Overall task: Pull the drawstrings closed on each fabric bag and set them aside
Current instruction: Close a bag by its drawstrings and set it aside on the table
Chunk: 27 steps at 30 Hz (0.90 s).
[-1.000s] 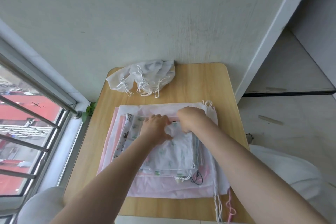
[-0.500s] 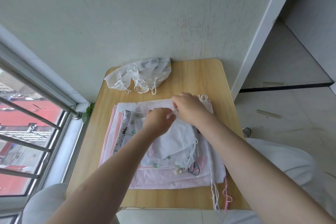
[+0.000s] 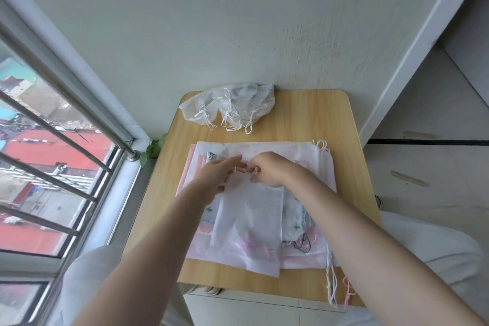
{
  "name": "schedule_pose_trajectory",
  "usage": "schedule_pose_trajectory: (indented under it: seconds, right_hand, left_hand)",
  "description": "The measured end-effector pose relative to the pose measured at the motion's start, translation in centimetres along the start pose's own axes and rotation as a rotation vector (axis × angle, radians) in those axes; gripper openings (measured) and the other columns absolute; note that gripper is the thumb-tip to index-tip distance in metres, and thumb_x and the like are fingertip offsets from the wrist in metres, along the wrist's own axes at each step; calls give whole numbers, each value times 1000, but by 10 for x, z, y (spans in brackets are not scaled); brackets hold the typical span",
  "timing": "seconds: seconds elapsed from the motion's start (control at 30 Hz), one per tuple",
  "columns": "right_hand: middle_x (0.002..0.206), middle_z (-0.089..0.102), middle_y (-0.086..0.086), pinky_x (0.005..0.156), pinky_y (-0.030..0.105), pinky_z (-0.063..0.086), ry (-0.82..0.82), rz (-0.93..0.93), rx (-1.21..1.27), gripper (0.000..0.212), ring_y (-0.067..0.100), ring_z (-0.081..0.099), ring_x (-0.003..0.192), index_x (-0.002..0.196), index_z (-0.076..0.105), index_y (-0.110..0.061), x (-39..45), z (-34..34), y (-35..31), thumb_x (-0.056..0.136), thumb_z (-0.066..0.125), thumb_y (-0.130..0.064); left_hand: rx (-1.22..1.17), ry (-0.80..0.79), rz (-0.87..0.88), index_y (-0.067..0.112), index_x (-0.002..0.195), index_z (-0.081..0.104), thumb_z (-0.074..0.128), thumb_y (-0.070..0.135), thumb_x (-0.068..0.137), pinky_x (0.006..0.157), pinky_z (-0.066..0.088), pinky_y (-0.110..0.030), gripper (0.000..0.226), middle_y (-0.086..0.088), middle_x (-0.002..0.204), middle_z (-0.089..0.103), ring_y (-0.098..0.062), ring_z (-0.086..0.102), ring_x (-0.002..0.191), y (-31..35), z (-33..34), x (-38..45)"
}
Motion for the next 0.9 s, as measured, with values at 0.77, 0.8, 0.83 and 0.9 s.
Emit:
schedule_pose_trajectory:
  seconds: [0.77,0.8,0.83,0.9]
  right_hand:
    - [44,38,-10,48,23,29,265,355,768,42,12,33,43,65,63,-22,-19,15,48,80,56,-60]
    - [47,34,-6,47,24,24,285,373,891,42,14,28,42,63,62,-15,-19,17,52,80,56,-53]
    - [49,30,-3,47,25,20,308,378,1044,38,14,24,43,60,55,-14,-18,20,54,83,56,-44]
    - [50,25,-2,47,27,18,347,363,1373,36,14,21,43,59,39,-16,-15,26,57,90,54,-26]
  left_hand:
    - [-1242,176,78,1,105,56,44,-1,96,54,57,-29,15,-2,51,42,-15,48,41,-28,-43,-16]
    - [-1261,187,70,1,107,55,41,-2,96,45,50,-24,18,0,50,35,-13,39,38,-31,-44,-15]
    - [-1267,198,63,2,107,55,39,-2,96,41,43,-21,20,1,50,29,-11,32,38,-34,-45,-13]
    - [-1240,229,47,4,105,56,37,-2,95,39,31,-20,22,3,51,24,-10,24,39,-41,-49,-10]
Point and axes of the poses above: each hand's wrist, its own x-axis towards the middle knuckle, its own z-axis out of the palm, y = z × x, the point moved 7 cm from there along x, towards the middle knuckle
